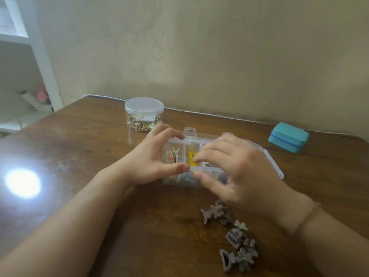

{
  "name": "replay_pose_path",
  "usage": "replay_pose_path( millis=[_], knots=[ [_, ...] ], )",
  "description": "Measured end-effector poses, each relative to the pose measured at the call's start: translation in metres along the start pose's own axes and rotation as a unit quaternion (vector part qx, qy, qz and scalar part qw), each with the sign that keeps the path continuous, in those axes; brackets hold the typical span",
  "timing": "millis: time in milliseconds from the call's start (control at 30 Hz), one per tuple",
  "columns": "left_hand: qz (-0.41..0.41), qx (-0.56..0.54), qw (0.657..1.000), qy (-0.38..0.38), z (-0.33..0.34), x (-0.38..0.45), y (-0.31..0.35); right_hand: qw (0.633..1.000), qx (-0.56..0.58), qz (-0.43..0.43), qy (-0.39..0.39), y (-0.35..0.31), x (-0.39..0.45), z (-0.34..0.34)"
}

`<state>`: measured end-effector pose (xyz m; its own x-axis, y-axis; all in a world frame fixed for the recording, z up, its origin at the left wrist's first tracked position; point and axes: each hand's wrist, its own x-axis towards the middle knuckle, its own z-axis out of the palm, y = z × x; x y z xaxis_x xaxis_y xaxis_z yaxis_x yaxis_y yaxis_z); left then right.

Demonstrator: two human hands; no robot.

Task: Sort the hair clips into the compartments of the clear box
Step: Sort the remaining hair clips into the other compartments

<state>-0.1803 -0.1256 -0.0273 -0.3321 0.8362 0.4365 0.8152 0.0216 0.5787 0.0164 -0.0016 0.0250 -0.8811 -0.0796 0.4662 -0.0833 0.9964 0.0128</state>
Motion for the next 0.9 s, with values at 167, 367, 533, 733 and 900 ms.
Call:
replay_pose_path(
  millis=[167,367,533,733,900],
  knots=[
    [-0.010,-0.007,1.000,0.001,0.001,0.000,0.001,0.990,0.016,-0.028,-0.136,-0.010,-0.030,-0.008],
    [-0.008,-0.012,1.000,0.008,0.003,0.000,0.000,0.982,-0.027,-0.105,-0.154,-0.005,-0.037,0.013],
    [-0.014,-0.018,1.000,0.009,0.004,0.001,-0.001,0.996,0.084,0.016,-0.001,0.018,-0.040,-0.017],
    [-0.018,-0.025,0.999,0.008,0.003,0.001,0.000,0.969,0.053,0.231,0.068,0.077,-0.055,-0.041],
    [-0.018,-0.023,1.000,0.008,0.003,0.001,-0.001,0.969,0.082,0.227,0.056,0.073,-0.052,-0.043]
  ],
)
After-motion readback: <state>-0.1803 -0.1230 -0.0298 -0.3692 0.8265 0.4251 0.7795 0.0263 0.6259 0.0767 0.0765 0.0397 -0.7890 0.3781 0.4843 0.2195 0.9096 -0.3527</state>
